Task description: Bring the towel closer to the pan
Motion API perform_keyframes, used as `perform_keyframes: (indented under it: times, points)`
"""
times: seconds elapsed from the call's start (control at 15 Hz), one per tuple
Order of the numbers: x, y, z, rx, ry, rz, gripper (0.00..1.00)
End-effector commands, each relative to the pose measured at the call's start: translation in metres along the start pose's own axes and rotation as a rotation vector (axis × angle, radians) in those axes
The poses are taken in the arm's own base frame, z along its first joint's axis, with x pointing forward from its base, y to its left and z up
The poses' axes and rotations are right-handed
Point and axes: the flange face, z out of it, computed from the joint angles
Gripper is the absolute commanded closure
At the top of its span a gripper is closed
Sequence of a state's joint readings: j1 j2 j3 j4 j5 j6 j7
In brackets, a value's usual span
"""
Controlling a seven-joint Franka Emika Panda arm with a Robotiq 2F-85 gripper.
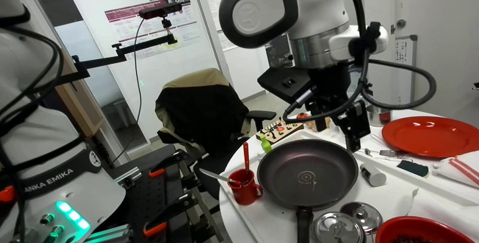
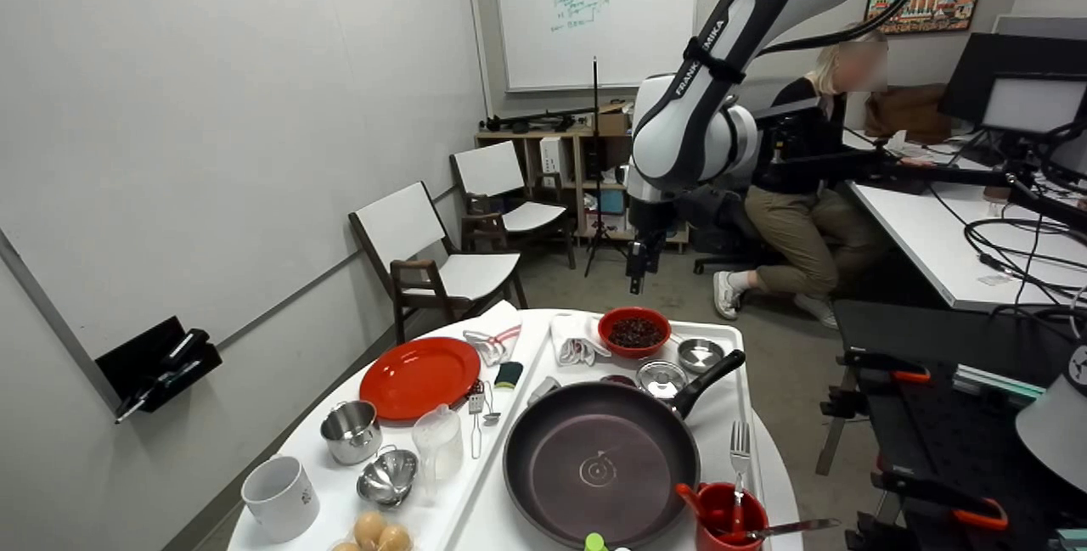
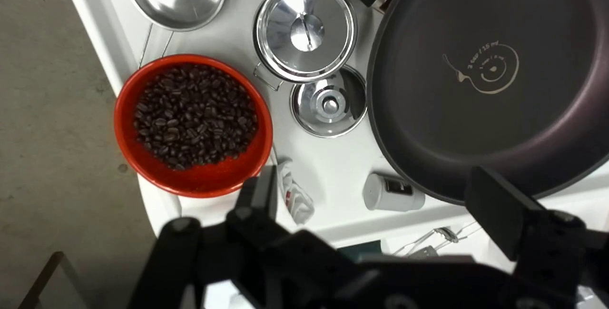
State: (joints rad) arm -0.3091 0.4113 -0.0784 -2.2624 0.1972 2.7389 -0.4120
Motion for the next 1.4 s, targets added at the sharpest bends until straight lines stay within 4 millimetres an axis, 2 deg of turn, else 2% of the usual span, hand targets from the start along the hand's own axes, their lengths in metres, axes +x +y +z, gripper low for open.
perform_keyframes:
  times: [0.0,0.33,0.53,0.93,1.33]
  points:
    - [0.017,0.022,0.024,-0.019,0.0,-0.013,0.0]
    - [0.044,0.064,0.034,-0.018,0.023,0.071,0.0]
    - [0.066,0.077,0.041,0.023,0.024,0.166,0.0]
    - [0.112,0.069,0.063,0.094,-0.009,0.325,0.0]
    - [0.148,0.073,0.097,0.155,-0.084,0.611,0.0]
